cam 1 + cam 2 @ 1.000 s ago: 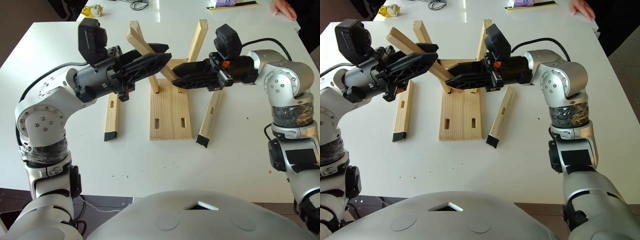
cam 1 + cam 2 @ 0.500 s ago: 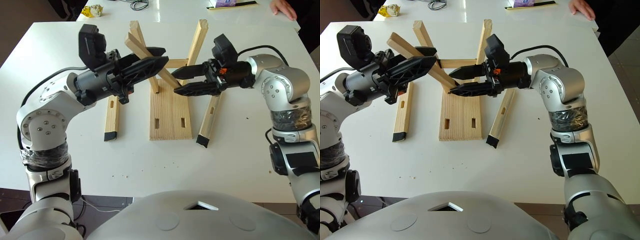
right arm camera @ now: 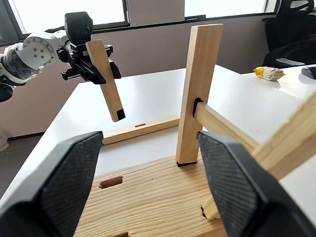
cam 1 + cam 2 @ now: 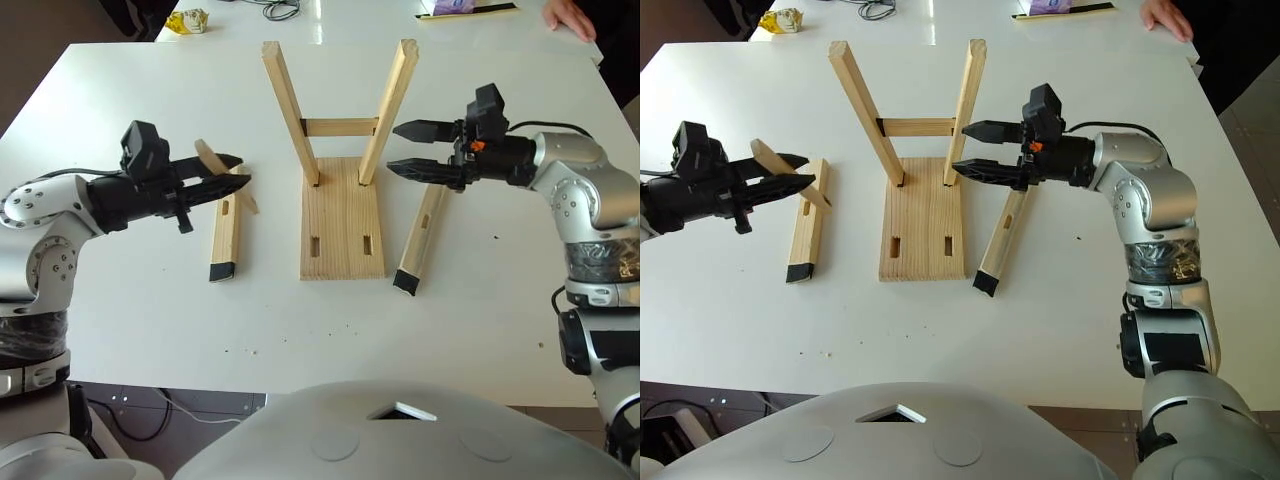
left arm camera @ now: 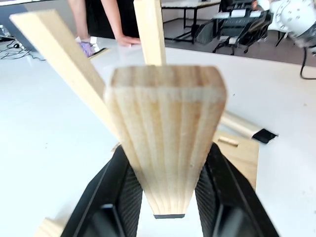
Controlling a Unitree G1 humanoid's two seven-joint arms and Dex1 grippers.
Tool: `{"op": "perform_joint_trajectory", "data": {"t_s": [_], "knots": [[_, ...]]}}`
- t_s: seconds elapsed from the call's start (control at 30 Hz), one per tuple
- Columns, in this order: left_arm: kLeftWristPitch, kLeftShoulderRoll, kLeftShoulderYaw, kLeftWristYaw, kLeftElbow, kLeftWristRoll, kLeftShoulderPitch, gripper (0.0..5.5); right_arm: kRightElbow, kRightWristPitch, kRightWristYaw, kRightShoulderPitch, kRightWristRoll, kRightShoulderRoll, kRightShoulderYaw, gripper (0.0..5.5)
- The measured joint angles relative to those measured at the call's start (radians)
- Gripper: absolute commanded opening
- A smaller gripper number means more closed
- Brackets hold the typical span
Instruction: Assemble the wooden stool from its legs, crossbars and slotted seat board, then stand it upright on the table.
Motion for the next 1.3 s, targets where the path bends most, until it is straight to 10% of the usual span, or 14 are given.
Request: {"op": "perform_joint_trajectory", "data": {"t_s": [0.47,1.3], "knots": [[-0.411,-0.076,-0.097,-0.149,0.374,0.227,-0.114,1.31,-0.006,-0.034,-0.134,0.043,-0.015,0.039,-0.057,3.51],[-0.592,-0.057,-0.099,-0.228,0.612,0.325,-0.19,1.31,0.022,-0.047,-0.133,0.06,-0.017,0.023,-0.074,3.51]]}}
